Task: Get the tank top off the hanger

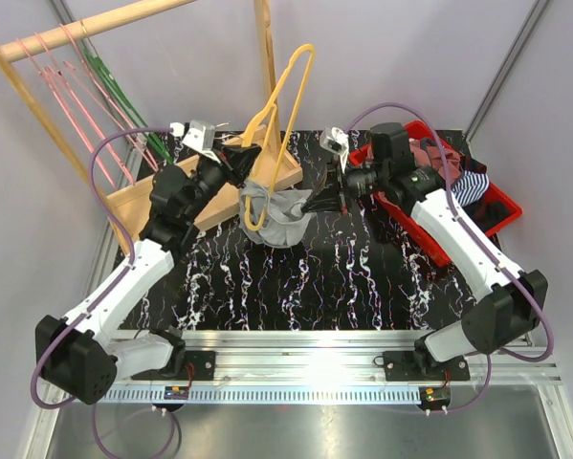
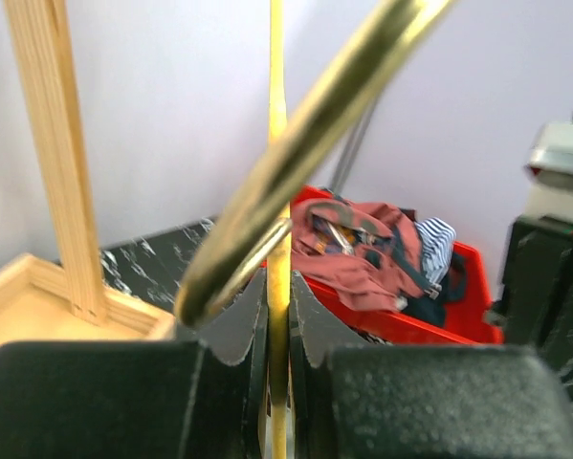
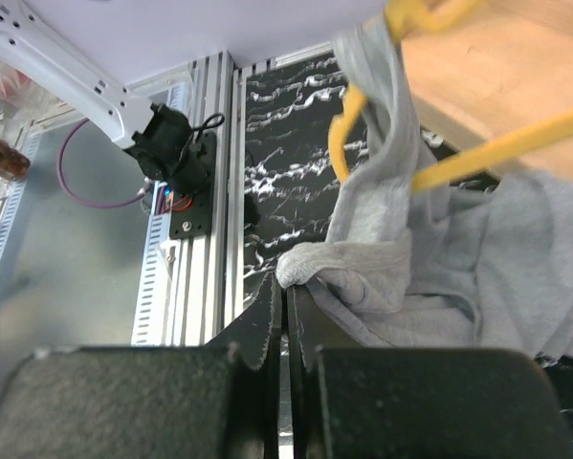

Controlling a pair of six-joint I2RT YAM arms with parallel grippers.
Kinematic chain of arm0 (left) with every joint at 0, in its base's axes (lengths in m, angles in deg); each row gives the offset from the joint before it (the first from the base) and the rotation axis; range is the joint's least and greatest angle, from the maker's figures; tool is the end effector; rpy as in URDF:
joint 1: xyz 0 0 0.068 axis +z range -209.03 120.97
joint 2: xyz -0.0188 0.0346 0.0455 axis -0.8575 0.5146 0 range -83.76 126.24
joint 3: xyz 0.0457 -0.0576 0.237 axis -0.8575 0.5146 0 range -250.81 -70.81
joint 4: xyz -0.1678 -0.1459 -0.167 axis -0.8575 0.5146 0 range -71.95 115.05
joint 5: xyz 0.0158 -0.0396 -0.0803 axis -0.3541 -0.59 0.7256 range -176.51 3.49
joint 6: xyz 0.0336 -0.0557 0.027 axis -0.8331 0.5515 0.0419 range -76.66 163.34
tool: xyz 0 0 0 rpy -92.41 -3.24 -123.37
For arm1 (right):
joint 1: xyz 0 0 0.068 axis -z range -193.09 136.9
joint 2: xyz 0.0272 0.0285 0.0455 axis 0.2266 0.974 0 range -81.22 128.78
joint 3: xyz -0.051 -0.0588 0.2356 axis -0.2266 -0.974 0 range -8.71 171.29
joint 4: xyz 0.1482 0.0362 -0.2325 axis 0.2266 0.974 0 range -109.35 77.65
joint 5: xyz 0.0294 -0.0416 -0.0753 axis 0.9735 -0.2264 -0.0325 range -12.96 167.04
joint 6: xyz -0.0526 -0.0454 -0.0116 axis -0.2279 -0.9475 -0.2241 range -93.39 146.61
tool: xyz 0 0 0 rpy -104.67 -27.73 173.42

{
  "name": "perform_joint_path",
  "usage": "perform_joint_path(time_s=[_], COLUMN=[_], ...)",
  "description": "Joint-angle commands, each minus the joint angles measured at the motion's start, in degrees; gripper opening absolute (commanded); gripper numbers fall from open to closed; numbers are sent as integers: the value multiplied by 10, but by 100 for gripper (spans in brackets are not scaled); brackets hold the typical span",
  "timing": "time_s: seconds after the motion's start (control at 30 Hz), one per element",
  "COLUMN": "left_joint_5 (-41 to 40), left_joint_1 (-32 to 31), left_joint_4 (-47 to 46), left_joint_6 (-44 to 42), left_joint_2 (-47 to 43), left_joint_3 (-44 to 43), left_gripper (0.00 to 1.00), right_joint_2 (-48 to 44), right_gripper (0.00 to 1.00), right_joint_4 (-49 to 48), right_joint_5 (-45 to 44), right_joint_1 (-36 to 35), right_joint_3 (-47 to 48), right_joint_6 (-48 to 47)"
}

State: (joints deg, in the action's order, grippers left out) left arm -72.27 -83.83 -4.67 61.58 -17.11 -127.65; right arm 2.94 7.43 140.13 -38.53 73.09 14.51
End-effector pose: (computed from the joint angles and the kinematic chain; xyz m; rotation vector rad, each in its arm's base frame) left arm 0.2856 -0.1475 0.3757 0.2949 1.3662 -0.7962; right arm 0.2923 0.1960 0.3510 -1.2466 1.5618 1.2743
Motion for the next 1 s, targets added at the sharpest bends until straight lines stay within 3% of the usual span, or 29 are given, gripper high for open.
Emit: perform_joint_path(time_s=[0.0, 0.13, 0.27, 0.5, 0.7, 0.97], left_joint_5=[-44, -78, -86, -82, -40, 47], left_joint_1=[-10, -14, -17, -26, -26, -26], left_joint_4=[-100, -170, -216, -229, -118, 107], left_joint_6=[-64, -86, -74, -56, -50, -87], left_joint_2=[1, 14, 40, 57, 11, -73], left_joint_3=[27, 48, 38, -5, -31, -28], left_gripper=[0, 0, 0, 0, 0, 0], right_joint_2=[-21, -15, -21, -22, -2, 64], right_gripper=[0, 0, 0, 0, 0, 3], right_joint_4=[-1, 2, -60, -10, 6, 135], right_joint_5=[13, 33, 58, 7, -55, -100], right_joint_1=[5, 6, -1, -7, 36, 86], right_joint_3=[75, 97, 71, 26, 9, 33], right_joint_6=[-21, -17, 39, 1, -25, -156])
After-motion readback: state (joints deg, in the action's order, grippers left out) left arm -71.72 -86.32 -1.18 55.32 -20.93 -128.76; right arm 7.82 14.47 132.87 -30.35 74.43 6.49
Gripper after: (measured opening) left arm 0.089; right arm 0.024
